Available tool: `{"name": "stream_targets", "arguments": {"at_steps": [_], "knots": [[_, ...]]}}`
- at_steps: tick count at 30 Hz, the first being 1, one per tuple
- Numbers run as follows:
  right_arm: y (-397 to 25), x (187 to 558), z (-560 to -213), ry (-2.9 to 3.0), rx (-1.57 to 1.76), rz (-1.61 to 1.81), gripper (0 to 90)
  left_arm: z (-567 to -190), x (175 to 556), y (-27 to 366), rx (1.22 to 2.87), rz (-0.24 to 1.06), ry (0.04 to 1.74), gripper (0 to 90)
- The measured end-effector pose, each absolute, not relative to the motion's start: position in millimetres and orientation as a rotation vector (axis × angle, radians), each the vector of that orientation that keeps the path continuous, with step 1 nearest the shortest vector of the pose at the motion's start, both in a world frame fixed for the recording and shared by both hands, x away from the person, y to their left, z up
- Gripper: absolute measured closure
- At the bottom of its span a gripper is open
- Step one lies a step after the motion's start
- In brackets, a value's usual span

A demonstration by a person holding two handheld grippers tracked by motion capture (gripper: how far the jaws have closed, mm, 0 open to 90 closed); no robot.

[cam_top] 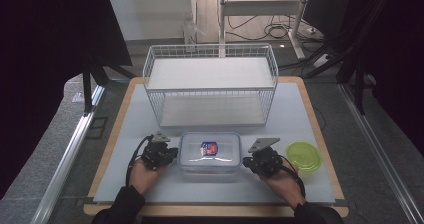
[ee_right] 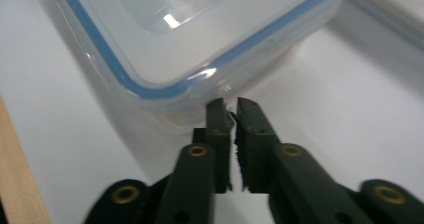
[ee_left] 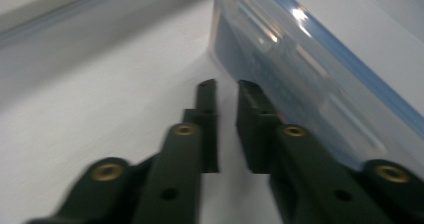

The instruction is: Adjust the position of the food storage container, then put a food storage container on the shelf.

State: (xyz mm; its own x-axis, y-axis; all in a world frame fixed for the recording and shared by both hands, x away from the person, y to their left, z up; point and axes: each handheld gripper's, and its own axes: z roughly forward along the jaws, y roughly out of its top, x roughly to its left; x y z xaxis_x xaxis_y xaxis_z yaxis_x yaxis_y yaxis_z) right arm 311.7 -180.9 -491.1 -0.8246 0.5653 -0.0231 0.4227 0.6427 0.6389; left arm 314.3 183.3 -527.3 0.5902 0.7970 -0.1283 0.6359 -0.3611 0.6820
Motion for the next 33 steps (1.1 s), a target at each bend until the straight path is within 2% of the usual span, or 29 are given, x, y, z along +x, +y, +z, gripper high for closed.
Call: {"name": "stream_targets", "arguments": {"at_steps": [5,7,9,13,17,23,29,33], "knots": [[-191.9,305.2,-486.4,2.591,0.823,0.99,67.3,-519.3,296.2,199.8,2.084,0.266,1.061,49.2],[-194.1,302.5,-484.7,2.584,0.808,1.016,61.1,-519.9,289.3,201.6,2.11,0.296,1.027,37.5],[-195.9,299.3,-482.9,2.574,0.792,1.035,56.2,-521.7,283.2,203.6,2.132,0.335,1.009,30.3],[-199.2,295.2,-481.9,2.562,0.781,1.067,46.4,-522.0,276.5,206.2,2.095,0.327,1.02,17.2],[-201.9,295.2,-480.8,2.537,0.789,1.105,35.4,-520.9,275.9,206.1,2.094,0.351,0.994,9.6],[-205.9,299.0,-480.2,2.516,0.824,1.17,23.8,-519.4,277.0,211.0,2.023,0.317,1.004,5.8],[-205.9,298.9,-477.6,2.501,0.807,1.221,16.9,-516.0,277.4,211.3,2.011,0.337,0.96,3.1],[-204.5,300.6,-477.0,2.487,0.842,1.242,13.4,-510.2,278.0,207.6,2.001,0.288,0.957,4.3]]}}
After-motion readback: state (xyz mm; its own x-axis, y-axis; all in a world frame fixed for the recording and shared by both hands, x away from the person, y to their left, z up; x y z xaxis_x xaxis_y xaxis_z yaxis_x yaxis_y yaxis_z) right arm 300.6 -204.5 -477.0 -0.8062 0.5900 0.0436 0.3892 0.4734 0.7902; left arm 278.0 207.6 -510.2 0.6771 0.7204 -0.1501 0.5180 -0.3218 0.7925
